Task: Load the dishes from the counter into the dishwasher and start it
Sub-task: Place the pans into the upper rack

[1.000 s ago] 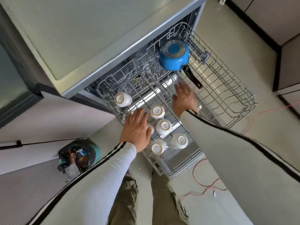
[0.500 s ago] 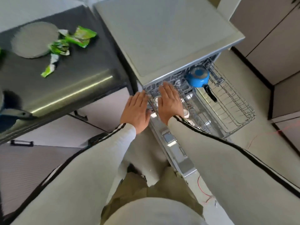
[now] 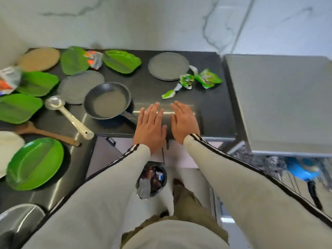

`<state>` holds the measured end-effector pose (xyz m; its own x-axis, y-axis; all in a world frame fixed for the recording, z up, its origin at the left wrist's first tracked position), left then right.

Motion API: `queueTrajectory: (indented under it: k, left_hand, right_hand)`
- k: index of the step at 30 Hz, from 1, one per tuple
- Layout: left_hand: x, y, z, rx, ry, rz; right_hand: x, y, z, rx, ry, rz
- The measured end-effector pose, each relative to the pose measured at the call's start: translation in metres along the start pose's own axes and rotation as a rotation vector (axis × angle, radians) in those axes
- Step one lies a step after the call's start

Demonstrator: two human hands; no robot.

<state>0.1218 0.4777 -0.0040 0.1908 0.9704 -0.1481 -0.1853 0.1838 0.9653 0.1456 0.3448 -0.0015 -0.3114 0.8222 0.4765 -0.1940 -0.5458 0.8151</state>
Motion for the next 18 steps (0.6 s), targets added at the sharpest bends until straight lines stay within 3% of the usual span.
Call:
queueTrajectory:
  k: [3,7,10,15,18]
  left_hand:
    - [0.053,0.015,0.012,-0.152,0.183,-0.055]
    - [0.126,0.012,0.0,-0.178,0.538,-0.048]
    - [0.152,-0.004,-0.014,-0.115,0.674,-0.068]
    - [0.151,-0.04,-0.011,0.065,0.627,-0.114]
    - [0.144,-0.052,-0.002,0.141,0.626,-0.092]
  right_hand:
    - [0.044,-0.047,0.048,0.305,0.018,0.095]
    - [0.093,-0.109,0.077,0.654,0.087,-0.084]
    - [0.103,-0.138,0.083,0.722,0.022,-0.105]
    - [0.092,-0.151,0.093,0.785,-0.155,0.01]
    - [0.083,-0.143,0.099,0.789,-0.169,0.079]
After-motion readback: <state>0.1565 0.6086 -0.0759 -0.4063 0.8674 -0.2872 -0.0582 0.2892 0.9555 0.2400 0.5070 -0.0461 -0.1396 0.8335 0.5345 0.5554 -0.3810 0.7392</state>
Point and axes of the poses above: each hand's wrist, its own z-axis towards the middle knuckle, its own y-axis out of the back of the hand, x = y × z, the point moved 5 cm from there along z, towards the middle knuckle, and after that the axes turned 6 degrees about y, right-handed, at the moved point
